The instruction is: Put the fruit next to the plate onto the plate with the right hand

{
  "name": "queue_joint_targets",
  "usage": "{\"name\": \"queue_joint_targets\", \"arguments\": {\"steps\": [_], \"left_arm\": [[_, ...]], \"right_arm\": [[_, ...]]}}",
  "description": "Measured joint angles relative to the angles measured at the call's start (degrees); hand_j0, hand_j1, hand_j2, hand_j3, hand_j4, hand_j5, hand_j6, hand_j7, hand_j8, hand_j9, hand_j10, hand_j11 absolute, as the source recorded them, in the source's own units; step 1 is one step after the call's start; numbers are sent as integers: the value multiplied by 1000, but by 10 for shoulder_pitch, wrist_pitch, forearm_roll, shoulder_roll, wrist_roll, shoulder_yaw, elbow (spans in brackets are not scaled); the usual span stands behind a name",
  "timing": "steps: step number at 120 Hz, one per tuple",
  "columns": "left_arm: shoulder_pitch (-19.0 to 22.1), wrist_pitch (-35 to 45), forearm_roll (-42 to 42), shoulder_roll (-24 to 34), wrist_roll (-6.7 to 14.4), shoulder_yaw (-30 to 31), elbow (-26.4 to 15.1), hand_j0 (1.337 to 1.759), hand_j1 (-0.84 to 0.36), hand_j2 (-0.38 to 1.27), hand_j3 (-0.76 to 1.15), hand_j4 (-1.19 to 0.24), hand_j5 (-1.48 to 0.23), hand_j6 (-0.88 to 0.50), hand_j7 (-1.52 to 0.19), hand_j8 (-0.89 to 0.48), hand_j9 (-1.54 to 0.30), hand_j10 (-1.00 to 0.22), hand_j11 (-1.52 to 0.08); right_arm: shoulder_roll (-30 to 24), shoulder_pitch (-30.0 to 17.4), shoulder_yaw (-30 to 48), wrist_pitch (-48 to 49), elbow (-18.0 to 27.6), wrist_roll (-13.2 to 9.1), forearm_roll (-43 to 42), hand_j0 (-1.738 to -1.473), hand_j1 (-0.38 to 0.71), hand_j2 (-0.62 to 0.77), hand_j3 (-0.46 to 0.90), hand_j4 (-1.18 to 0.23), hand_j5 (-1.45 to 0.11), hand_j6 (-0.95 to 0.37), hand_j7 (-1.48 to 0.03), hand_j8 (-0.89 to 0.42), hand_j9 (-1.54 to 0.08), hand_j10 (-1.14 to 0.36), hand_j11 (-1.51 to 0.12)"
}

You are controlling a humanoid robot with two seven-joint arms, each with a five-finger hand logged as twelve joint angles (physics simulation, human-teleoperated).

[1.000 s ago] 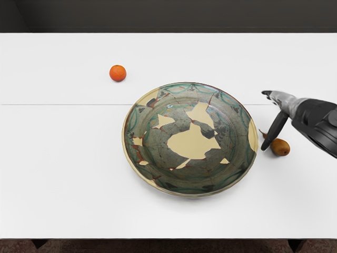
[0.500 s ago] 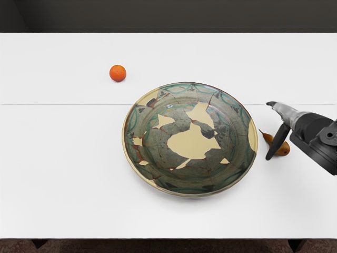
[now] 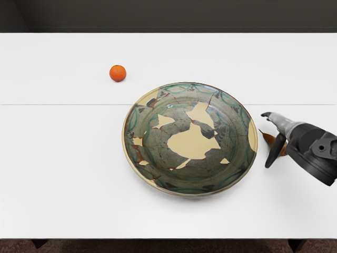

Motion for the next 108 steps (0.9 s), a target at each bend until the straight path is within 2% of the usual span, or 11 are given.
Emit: {"name": "queue_joint_targets", "arguments": {"steps": [25,59,108], "left_arm": [[-1,0,0,0,0,0,0,1658,348,0,0,-1,-1,-1,-1,-1,-1,-1,-1],[-2,0,1,0,0,0,0,1658,348,0,0,-1,-1,-1,-1,-1,-1,-1,-1],[-2,0,1,0,0,0,0,1658,348,0,0,-1,-1,-1,-1,-1,-1,-1,-1]], "right_arm": [[1,-4,-6,0,-12,0,-1,-1658,-236,-18,0,-97,-124,-98,-124,-97,-124,-97,-124],[1,-15,-7,0,-26,0,-10,-1658,-154,-31,0,-165,-213,-166,-212,-165,-213,-165,-212],[1,-9,-10,0,-28,0,-9,-1658,-106,-39,0,-205,-264,-206,-264,-205,-264,-205,-264]]}}
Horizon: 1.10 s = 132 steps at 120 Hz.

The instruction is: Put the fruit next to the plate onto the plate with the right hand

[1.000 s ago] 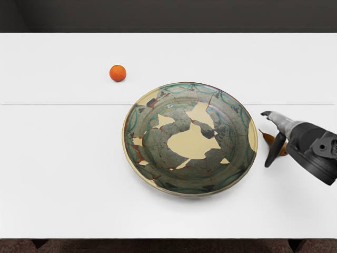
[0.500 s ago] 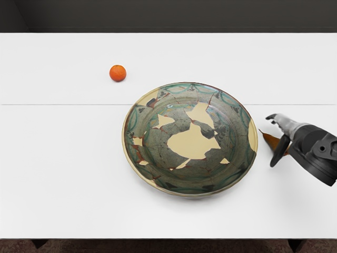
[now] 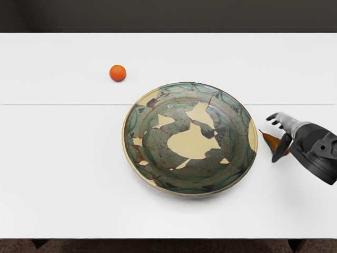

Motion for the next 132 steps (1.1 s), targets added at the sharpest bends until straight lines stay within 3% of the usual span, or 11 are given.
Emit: {"name": "queue_joint_targets", "arguments": {"steps": [132], "left_arm": [[-1,0,0,0,0,0,0,1658,348,0,0,-1,-1,-1,-1,-1,-1,-1,-1]], "right_arm": [[25,47,-72,0,2,0,1,-1658,-2,-56,0,-291,-378,-292,-377,-292,-377,-291,-377]]}}
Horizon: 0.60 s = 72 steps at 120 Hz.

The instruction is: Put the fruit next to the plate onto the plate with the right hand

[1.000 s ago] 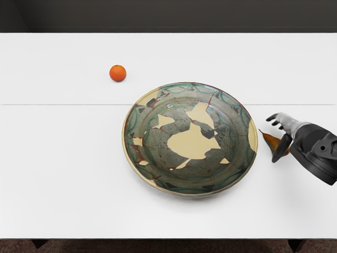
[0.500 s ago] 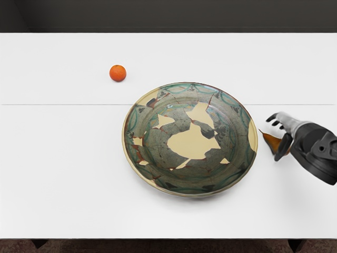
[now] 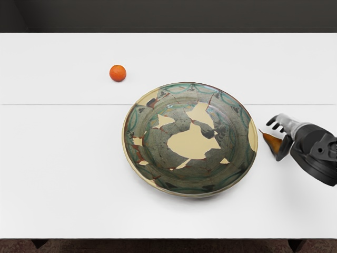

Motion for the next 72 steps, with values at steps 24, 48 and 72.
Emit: {"name": "queue_joint_targets", "arguments": {"steps": [24,48,72], "left_arm": [[0,0,0,0,0,0,0,1658,348,0,0,-1,-1,-1,-1,-1,-1,-1,-1],[0,0,0,0,0,0,0,1658,348,0,0,-1,-1,-1,-1,-1,-1,-1,-1],[0,0,0,0,0,0,0,1658,348,0,0,-1,-1,-1,-1,-1,-1,-1,-1]], "right_arm": [[5,1,-1,0,-1,0,1,-1658,16,-59,0,-306,-396,-307,-396,-306,-396,-306,-396],[8,1,-4,0,-2,0,1,-1658,44,-64,0,-330,-427,-330,-427,-330,-427,-330,-427],[8,0,-9,0,-2,0,1,-1658,63,-67,0,-345,-448,-346,-447,-346,-448,-345,-448]]}}
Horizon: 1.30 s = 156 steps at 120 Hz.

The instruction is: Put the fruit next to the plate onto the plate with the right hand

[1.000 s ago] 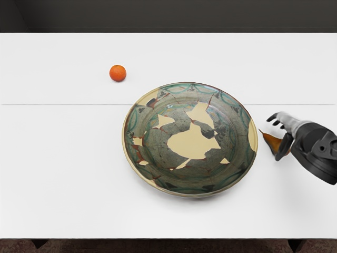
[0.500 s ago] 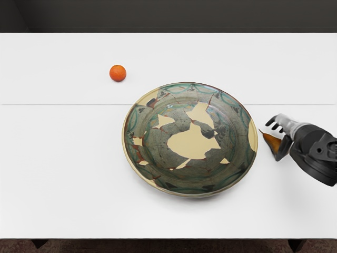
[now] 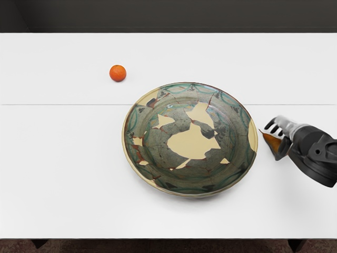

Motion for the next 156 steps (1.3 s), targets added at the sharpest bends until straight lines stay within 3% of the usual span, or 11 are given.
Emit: {"name": "queue_joint_targets", "arguments": {"steps": [78,156], "left_arm": [[0,0,0,0,0,-1,0,1658,348,0,0,-1,-1,-1,-1,-1,-1,-1,-1],[0,0,0,0,0,-1,0,1658,348,0,0,-1,-1,-1,-1,-1,-1,-1,-1]], "right_arm": [[4,6,-8,0,0,0,0,-1657,125,-74,0,-410,-541,-413,-536,-411,-539,-411,-539],[13,7,-12,0,-1,-1,-2,-1653,136,-9,-1,-430,-604,-395,-619,-497,-602,-497,-601]]}}
